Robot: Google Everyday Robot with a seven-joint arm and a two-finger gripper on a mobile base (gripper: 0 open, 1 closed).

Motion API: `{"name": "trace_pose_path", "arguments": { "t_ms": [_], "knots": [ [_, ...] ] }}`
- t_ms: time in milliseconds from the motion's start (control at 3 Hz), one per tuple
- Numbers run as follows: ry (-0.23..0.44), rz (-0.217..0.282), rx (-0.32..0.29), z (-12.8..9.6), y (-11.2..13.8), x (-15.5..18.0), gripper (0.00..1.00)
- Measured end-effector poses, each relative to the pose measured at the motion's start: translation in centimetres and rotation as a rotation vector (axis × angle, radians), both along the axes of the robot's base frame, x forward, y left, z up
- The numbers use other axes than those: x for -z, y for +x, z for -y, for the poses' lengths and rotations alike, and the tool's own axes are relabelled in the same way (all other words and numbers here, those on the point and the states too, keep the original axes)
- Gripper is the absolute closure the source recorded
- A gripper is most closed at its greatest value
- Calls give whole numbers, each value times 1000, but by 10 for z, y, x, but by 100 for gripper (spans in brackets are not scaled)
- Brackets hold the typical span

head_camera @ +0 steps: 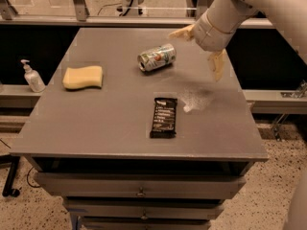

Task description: Knock 7up can over

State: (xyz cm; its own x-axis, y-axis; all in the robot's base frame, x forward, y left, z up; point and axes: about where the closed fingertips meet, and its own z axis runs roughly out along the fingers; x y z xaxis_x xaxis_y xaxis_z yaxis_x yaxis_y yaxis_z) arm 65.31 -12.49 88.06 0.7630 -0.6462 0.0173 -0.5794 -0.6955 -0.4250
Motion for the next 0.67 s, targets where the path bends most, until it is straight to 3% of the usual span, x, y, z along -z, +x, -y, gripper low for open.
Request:
{"name": "trace_pose_path", "arguments": {
  "t_ms": [333, 667],
  "knots": [
    [40, -6, 64, 10, 7, -5, 0],
    [144, -52, 208, 22, 14, -14, 0]
  ]
}}
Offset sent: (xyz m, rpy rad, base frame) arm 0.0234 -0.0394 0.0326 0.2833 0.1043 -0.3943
